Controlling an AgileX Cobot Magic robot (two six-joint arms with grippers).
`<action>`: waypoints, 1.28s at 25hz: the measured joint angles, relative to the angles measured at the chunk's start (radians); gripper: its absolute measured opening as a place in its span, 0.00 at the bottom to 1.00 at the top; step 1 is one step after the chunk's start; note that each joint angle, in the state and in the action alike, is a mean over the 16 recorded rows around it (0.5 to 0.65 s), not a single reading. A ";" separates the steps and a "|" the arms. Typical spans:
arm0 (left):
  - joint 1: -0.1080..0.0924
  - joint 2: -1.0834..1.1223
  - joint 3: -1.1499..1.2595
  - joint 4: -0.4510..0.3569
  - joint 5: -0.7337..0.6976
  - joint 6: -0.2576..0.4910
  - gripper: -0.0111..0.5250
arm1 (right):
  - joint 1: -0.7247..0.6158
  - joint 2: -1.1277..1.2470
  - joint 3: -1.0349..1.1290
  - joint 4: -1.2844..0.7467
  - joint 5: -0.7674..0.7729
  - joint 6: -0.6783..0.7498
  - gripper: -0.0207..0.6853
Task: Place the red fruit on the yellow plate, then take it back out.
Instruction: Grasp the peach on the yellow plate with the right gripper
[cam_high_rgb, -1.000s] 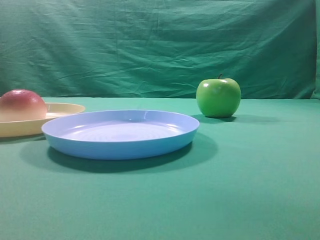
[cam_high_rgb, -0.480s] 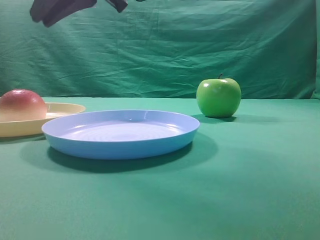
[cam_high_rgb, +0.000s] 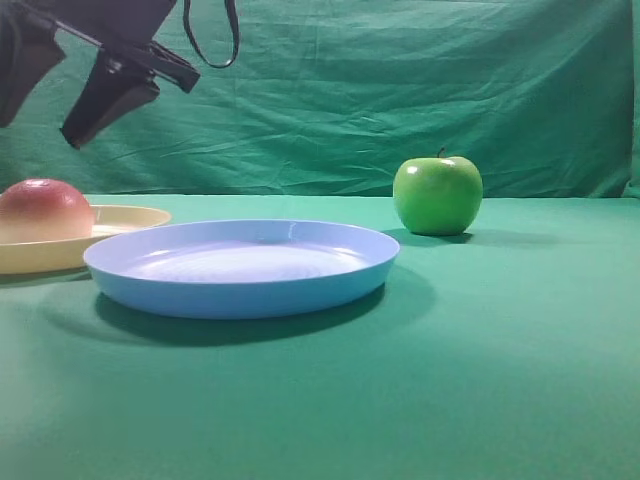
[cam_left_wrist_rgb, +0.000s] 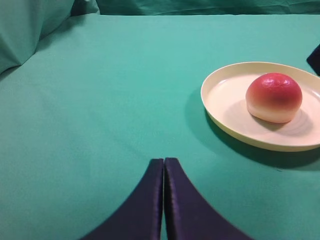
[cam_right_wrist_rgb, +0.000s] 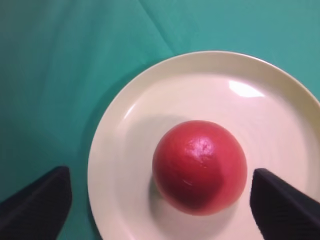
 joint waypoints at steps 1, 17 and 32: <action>0.000 0.000 0.000 0.000 0.000 0.000 0.02 | 0.001 0.007 -0.001 -0.003 -0.017 0.000 0.93; 0.000 0.000 0.000 0.000 0.000 0.000 0.02 | 0.013 0.128 -0.001 -0.008 -0.230 -0.011 0.84; 0.000 0.000 0.000 0.000 0.000 0.000 0.02 | -0.005 0.069 -0.006 -0.136 -0.118 0.024 0.34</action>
